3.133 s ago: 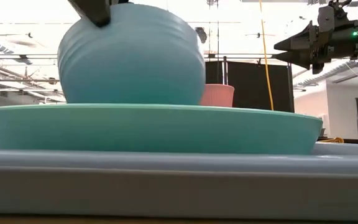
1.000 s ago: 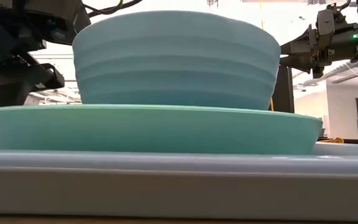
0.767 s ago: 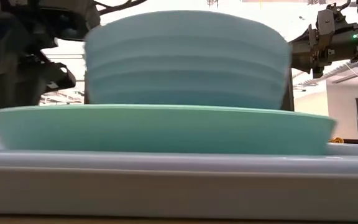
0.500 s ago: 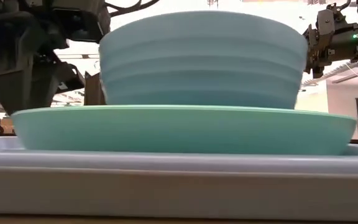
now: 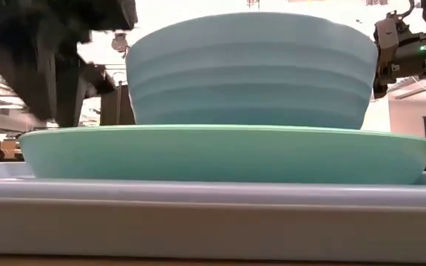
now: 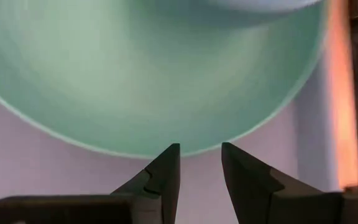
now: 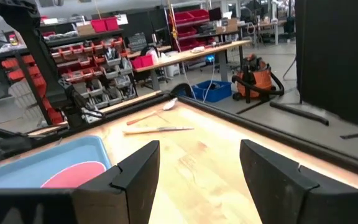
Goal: Set up tray
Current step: Adjust the light green plate on the blue serving tray, then put the yellow napkin on the blue serving tray to the left of the light green plate
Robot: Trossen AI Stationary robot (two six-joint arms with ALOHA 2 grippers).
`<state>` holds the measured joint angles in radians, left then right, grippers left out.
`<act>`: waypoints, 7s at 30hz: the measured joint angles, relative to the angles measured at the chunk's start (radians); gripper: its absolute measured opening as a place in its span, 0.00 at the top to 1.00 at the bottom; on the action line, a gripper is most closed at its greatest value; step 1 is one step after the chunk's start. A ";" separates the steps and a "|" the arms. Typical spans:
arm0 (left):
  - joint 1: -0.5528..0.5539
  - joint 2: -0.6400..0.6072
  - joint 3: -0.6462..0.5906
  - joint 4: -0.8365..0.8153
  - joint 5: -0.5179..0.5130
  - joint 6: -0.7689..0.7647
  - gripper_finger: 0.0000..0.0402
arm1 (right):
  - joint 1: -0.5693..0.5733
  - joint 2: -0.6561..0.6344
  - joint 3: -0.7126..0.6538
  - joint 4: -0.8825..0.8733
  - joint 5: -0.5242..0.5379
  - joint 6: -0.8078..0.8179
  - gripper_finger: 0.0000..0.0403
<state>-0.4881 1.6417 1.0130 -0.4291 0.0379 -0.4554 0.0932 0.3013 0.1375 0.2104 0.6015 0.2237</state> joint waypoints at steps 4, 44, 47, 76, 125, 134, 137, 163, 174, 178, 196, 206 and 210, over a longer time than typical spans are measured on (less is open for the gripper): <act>-0.022 -0.093 0.000 -0.001 -0.121 0.078 0.70 | -0.001 0.004 0.000 0.059 0.026 0.002 0.47; 0.042 -1.208 -1.003 0.765 -0.483 0.335 0.70 | -0.111 0.522 0.508 -1.339 -0.202 1.102 0.59; 0.042 -1.244 -1.003 0.748 -0.482 0.370 0.70 | -0.111 0.533 0.493 -1.311 -0.184 1.105 0.59; 0.042 -1.322 -1.002 0.663 -0.484 0.374 0.70 | -0.125 0.535 0.213 -0.947 -0.350 1.204 0.59; 0.042 -1.322 -1.002 0.663 -0.464 0.356 0.70 | -0.112 0.489 0.192 -0.810 -0.277 1.215 0.59; 0.042 -1.322 -1.001 0.664 -0.464 0.355 0.70 | -0.111 0.486 0.031 -0.586 -0.234 1.276 0.59; 0.042 -1.322 -1.001 0.664 -0.465 0.355 0.70 | -0.112 0.487 0.005 -0.509 -0.227 1.258 0.59; 0.042 -1.322 -1.001 0.666 -0.484 0.345 0.70 | -0.113 0.538 -0.002 0.406 -0.084 0.467 1.00; 0.042 -1.322 -1.001 0.671 -0.511 0.345 0.70 | -0.153 0.796 0.126 0.590 -0.210 0.415 1.00; 0.042 -1.322 -1.001 0.671 -0.511 0.342 0.70 | -0.183 0.955 0.304 0.587 -0.356 0.345 1.00; 0.042 -1.322 -1.001 0.666 -0.512 0.343 0.70 | -0.196 1.479 0.920 0.558 -0.843 0.288 1.00; 0.042 -1.322 -1.002 0.673 -0.574 0.373 0.70 | -0.105 1.629 1.050 0.534 -0.948 0.341 1.00; 0.042 -1.322 -1.002 0.675 -0.584 0.371 0.70 | -0.075 1.670 1.089 0.537 -0.948 0.366 1.00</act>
<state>-0.4461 0.3199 0.0113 0.2459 -0.5461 -0.0844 0.0183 1.9715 1.2261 0.7471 -0.3469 0.5900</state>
